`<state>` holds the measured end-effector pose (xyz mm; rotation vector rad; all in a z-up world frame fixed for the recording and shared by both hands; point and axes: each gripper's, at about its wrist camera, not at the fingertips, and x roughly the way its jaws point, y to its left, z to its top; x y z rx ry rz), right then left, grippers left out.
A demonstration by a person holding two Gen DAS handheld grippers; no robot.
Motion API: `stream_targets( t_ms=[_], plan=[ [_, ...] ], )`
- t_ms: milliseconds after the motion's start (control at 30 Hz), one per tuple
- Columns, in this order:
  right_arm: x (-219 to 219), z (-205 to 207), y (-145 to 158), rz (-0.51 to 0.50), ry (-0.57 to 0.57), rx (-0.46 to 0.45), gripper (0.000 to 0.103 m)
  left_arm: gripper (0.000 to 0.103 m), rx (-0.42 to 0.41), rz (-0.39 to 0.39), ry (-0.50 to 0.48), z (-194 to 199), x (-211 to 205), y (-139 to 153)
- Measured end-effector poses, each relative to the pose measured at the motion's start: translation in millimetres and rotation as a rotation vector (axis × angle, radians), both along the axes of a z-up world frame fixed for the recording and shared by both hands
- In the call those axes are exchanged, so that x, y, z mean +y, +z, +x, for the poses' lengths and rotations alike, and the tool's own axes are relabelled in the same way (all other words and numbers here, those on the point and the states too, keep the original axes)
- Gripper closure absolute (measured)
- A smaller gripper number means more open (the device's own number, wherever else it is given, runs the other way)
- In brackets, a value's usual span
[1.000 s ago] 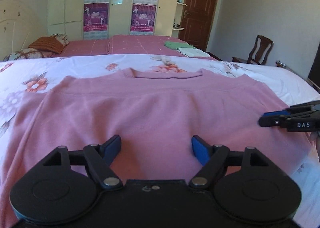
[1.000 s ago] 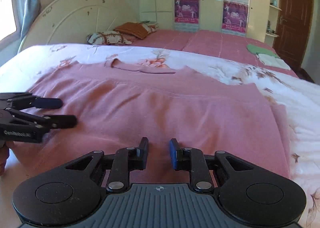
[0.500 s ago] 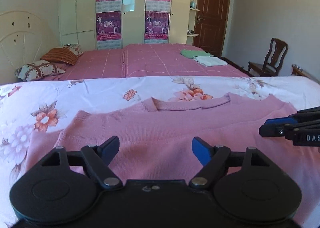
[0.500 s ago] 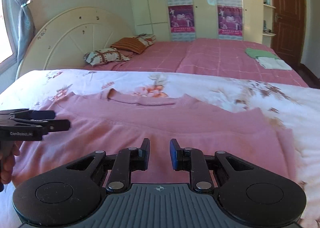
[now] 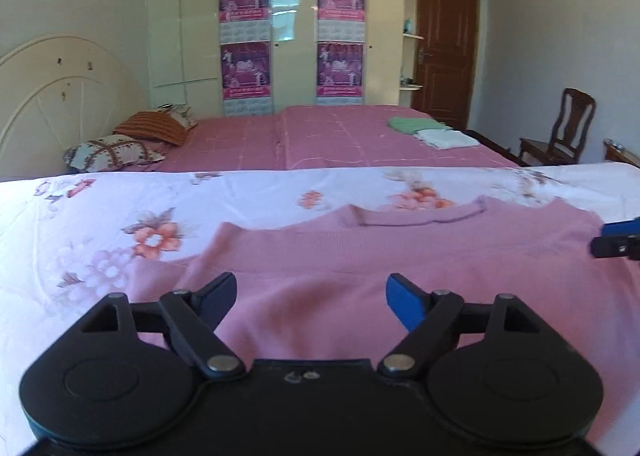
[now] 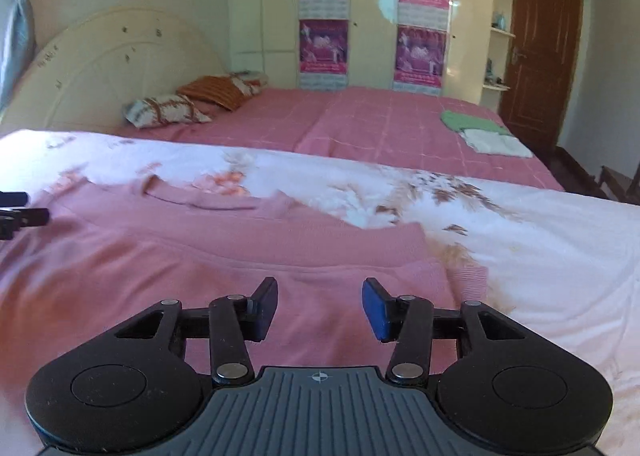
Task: Fold small clothes
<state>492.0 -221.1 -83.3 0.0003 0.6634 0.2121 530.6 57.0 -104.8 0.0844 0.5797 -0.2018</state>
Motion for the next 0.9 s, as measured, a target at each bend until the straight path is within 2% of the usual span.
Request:
stream_targets(
  t_ms=[33, 100, 133, 200, 267, 333, 400, 467, 533, 567, 633, 700, 800, 867, 900],
  plan=[
    [12, -9, 3, 0.020, 0.033, -0.002, 0.055, 0.021, 0.006, 0.013, -0.012, -10, -15, -2],
    [37, -26, 2, 0.029, 0.087, -0.001, 0.055, 0.021, 0.029, -0.007, -0.030, -28, -37, -8],
    [46, -32, -2, 0.021, 0.098, 0.007, 0.055, 0.021, 0.048, -0.022, -0.029, -36, -44, -15],
    [66, -43, -16, -0.028, 0.104, 0.033, 0.055, 0.020, 0.118, 0.002, -0.012, -43, -56, -34],
    [74, -49, -32, -0.072, 0.085, 0.047, 0.055, 0.019, 0.085, 0.009, 0.006, -51, -57, -40],
    [70, -50, -32, -0.047, 0.043, 0.054, 0.055, 0.022, 0.090, -0.010, 0.026, -55, -51, -29],
    [67, -56, -19, -0.018, 0.013, 0.042, 0.055, 0.020, 0.063, -0.037, 0.037, -64, -43, -21],
    [68, -69, -12, -0.005, 0.036, 0.013, 0.055, 0.019, 0.076, 0.001, 0.036, -68, -39, -26],
    [71, -74, -22, -0.050, 0.043, 0.056, 0.055, 0.015, 0.113, -0.007, 0.034, -71, -33, -40],
    [73, -75, -33, -0.084, 0.040, 0.099, 0.055, 0.015, 0.092, -0.009, 0.030, -76, -30, -41],
    [74, -84, -38, -0.120, 0.054, 0.067, 0.055, 0.016, 0.093, 0.033, 0.030, -82, -29, -38],
    [71, -88, -34, -0.123, 0.059, 0.071, 0.055, 0.016, 0.097, 0.034, 0.046, -89, -20, -35],
    [46, -102, -28, -0.107, -0.013, 0.061, 0.055, 0.015, 0.113, 0.025, 0.074, -102, 4, -38],
    [26, -106, -36, -0.134, -0.091, 0.112, 0.055, 0.015, 0.111, 0.014, 0.082, -110, 18, -37],
    [14, -110, -41, -0.105, -0.109, 0.114, 0.055, 0.015, 0.112, 0.014, 0.089, -113, 23, -35]
  ],
)
